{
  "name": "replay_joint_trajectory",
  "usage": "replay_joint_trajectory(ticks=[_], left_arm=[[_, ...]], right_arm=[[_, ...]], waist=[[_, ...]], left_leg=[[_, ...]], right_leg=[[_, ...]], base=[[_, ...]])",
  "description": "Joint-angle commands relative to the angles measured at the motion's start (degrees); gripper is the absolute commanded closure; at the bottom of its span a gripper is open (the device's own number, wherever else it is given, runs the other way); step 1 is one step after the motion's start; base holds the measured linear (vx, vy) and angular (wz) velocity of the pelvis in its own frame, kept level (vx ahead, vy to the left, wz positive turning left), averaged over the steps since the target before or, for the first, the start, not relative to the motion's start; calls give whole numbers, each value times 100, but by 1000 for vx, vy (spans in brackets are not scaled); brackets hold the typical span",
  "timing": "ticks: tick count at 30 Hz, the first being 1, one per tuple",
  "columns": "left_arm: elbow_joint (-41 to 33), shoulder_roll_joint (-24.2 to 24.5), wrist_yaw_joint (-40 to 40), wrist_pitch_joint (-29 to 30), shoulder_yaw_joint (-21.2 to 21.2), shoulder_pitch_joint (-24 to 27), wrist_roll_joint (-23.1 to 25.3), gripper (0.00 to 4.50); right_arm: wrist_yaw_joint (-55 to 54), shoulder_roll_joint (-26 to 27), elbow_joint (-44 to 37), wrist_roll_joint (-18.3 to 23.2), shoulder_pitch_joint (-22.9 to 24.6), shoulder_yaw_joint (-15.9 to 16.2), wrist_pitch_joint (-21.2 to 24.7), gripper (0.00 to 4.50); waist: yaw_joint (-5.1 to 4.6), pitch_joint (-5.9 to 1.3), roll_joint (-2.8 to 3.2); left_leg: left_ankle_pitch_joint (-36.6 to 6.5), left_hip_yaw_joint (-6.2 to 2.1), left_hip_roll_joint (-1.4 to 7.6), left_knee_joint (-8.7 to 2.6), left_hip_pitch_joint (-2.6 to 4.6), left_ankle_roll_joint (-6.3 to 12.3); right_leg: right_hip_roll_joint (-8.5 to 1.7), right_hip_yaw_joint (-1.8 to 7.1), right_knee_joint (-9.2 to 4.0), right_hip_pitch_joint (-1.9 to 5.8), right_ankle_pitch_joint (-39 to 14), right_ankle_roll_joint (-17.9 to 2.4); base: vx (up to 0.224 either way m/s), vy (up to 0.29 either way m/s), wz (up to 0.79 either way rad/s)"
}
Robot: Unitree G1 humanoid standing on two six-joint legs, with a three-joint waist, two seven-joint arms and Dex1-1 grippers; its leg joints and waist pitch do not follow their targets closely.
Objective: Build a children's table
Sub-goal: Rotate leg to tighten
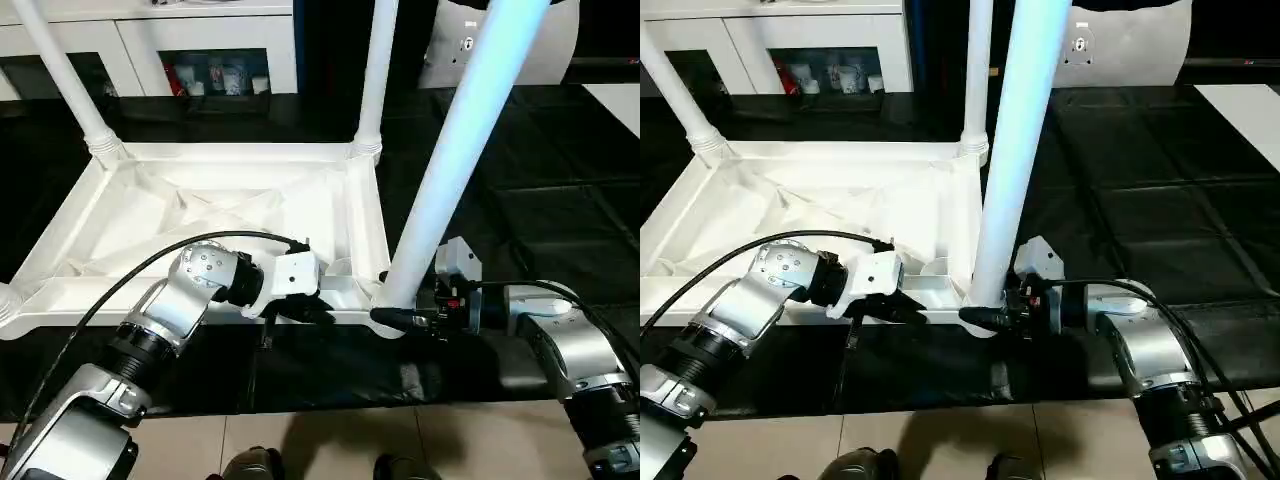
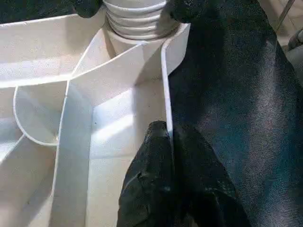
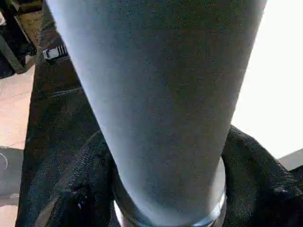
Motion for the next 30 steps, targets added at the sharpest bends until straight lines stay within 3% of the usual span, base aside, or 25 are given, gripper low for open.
replay_joint_trajectory(ticks=[1,6,8,11,12,13,14,15,16,17,20,22,23,25,26,27,30], left_arm=[[-76,40,-204,-181,-177,-77,75,450],[-142,7,-150,9,-145,-61,43,450],[-263,-100,55,406,-66,-20,1,450],[-263,-100,55,406,-66,-20,1,450],[-364,-251,287,748,19,-1,-52,450],[-507,-816,1168,1432,246,-22,-70,450],[-511,-1145,1677,1725,383,-65,-72,450],[-509,-1160,1701,1735,389,-67,-72,450],[-491,-1295,1907,1824,447,-92,-70,450],[-408,-1449,2133,1885,503,-152,-58,450],[-44,-2009,3026,2011,697,-439,32,450],[85,-2230,3377,2037,773,-558,62,450],[137,-2348,3567,2064,814,-620,77,450],[115,-2486,3761,2146,891,-661,145,450],[4,-2506,3769,2201,879,-623,247,450],[-55,-2463,3698,2200,852,-577,270,450],[-163,-2310,3483,2149,763,-461,296,450]], right_arm=[[130,-19,-42,60,-12,62,38,177],[101,90,-221,285,108,36,358,178],[-274,279,-359,231,196,40,470,178],[-274,279,-359,231,196,40,470,178],[-715,520,-437,153,234,22,551,178],[-2051,1417,-566,203,186,-213,936,178],[-2669,1845,-589,204,136,-313,1088,178],[-2694,1863,-589,203,133,-317,1093,178],[-2909,2015,-588,196,108,-349,1137,178],[-3114,2146,-518,131,61,-359,1127,180],[-3972,2615,-128,-123,-185,-451,1021,181],[-4369,2781,91,-212,-315,-536,998,181],[-4606,2867,208,-257,-388,-591,1000,181],[-4791,3007,296,-254,-464,-743,1051,181],[-4880,3044,267,-300,-456,-825,1098,126],[-4851,2995,227,-354,-420,-795,1077,112],[-4766,2842,134,-477,-314,-697,997,90]], waist=[[-14,-478,-49],[-10,-474,-44],[-15,-462,-36],[-37,-449,-49],[-41,-433,-29],[-68,-399,-26],[-111,-387,-33],[-139,-396,-54],[-177,-398,-68],[-196,-389,-58],[-275,-400,-48],[-304,-405,-50],[-300,-417,-59],[-305,-420,-49],[-300,-444,-33],[-292,-458,2],[-304,-495,-4]], left_leg=[[-1341,-128,310,-398,184,431],[-1352,-131,315,-405,184,436],[-1445,-129,321,-421,192,385],[-1583,-146,307,-434,184,305],[-1677,-148,308,-439,203,264],[-1745,-134,322,-460,216,187],[-1918,-167,292,-467,207,58],[-1953,-186,281,-470,196,-16],[-2001,-211,253,-474,208,-28],[-2050,-211,257,-479,211,3],[-2063,-184,243,-472,191,57],[-2074,-175,214,-443,217,54],[-1928,-178,203,-434,183,118],[-1782,-172,214,-438,159,219],[-1647,-165,216,-436,141,277],[-1591,-169,222,-432,144,303],[-1255,-173,229,-421,83,461]], right_leg=[[-335,207,-345,269,-1681,-1332],[-331,204,-341,275,-1623,-1364],[-329,208,-348,255,-1717,-1350],[-345,200,-378,270,-1980,-1273],[-345,204,-398,246,-2107,-1232],[-332,232,-403,201,-2154,-1240],[-347,198,-419,199,-2516,-1185],[-352,179,-423,217,-2673,-1107],[-360,150,-483,216,-2917,-894],[-359,149,-501,208,-2932,-856],[-339,161,-503,182,-2652,-886],[-344,151,-537,159,-2772,-879],[-354,149,-539,200,-2725,-838],[-342,148,-541,203,-2552,-835],[-332,147,-516,232,-2317,-864],[-334,150,-499,233,-2189,-899],[-322,140,-394,297,-1413,-1102]], base=[[0,0,0],[0,0,0],[0,0,0],[0,0,0],[0,0,0],[0,0,0],[0,0,0],[0,0,0],[0,0,0],[0,0,0],[0,0,0],[0,0,0],[0,0,0],[0,0,0],[0,0,0],[0,0,0],[0,0,0]])
